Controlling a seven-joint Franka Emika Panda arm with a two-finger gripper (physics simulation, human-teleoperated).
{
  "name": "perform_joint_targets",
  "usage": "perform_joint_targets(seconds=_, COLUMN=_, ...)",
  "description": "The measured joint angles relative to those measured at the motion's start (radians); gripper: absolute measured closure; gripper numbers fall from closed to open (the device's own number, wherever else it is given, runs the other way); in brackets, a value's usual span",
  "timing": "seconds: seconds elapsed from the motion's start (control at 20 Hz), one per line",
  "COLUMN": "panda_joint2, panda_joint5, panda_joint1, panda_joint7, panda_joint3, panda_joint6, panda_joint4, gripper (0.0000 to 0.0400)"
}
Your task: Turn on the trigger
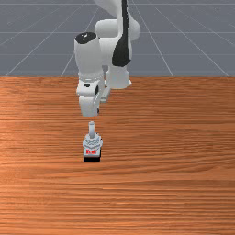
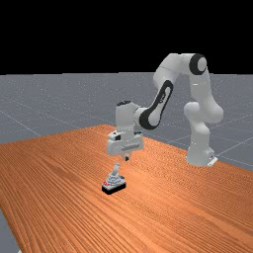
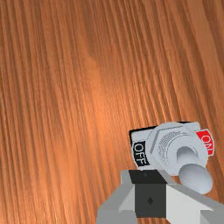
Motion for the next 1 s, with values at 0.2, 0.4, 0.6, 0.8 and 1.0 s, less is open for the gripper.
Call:
perform_joint_targets(seconds=0.2, panda_joint2=0.009, panda_joint5=-0.021, panda_joint1=0.002, panda_joint7=-0.008, panda_joint3=-0.001, panda_joint6=-0.044, panda_joint4=0.022, gripper=0.0400)
perform_joint_targets(seconds=0.4, panda_joint2=0.021, panda_joint5=-0.007, panda_joint1=0.010, panda_joint7=0.046, panda_joint3=-0.005, panda_joint6=-0.011, panda_joint4=0.033, gripper=0.0400)
perform_joint_targets(seconds=0.6, panda_joint2=0.046, panda_joint5=0.074, panda_joint1=-0.029, panda_joint7=-0.076, panda_joint3=0.035, panda_joint6=-0.017, panda_joint4=0.050, gripper=0.0400)
perform_joint_targets(seconds=0.8, panda_joint2=0.036, panda_joint5=-0.005, panda_joint1=0.012, panda_joint7=-0.037, panda_joint3=0.026, panda_joint6=0.007, panda_joint4=0.033, gripper=0.0400)
perform_joint_targets(seconds=1.0, panda_joint2=0.035, panda_joint5=0.053, panda_joint1=-0.002, panda_joint7=-0.050, panda_joint3=0.039, panda_joint6=-0.007, panda_joint4=0.033, gripper=0.0400)
